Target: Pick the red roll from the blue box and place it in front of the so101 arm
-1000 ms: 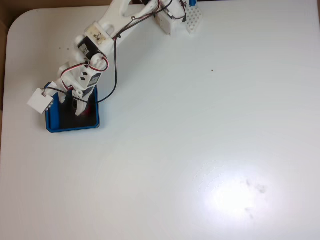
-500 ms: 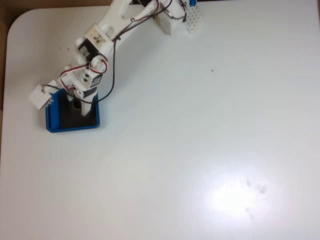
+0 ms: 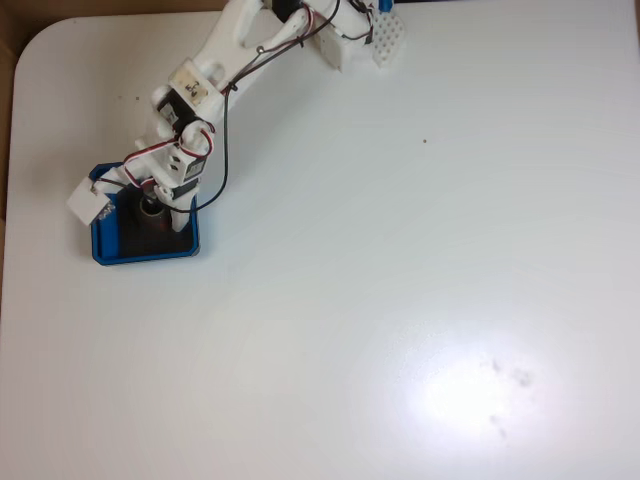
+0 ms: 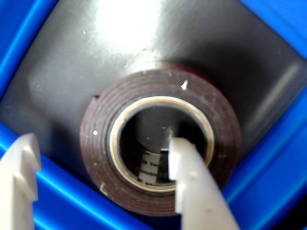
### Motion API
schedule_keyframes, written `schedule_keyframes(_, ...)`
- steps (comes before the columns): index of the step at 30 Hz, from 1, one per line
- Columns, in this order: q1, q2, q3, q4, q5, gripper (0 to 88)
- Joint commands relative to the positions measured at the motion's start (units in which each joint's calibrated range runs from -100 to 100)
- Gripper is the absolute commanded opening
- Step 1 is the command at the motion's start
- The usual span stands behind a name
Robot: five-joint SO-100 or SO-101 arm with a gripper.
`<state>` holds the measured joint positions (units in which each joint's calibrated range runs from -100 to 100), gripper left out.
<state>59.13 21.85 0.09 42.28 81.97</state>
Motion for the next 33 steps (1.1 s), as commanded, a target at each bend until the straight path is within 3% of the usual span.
schedule_keyframes(1, -1.0, 0.5, -3.3, 0.3, 0.4, 25.2)
schedule_keyframes(15, -1.4, 2.2, -3.5, 0.2, 0.4, 23.7)
schedule_keyframes(26, -1.4, 2.1, -3.5, 0.2, 0.4, 1.8)
schedule_keyframes(33, -1.4, 1.5, -3.6, -0.3, 0.4, 0.5)
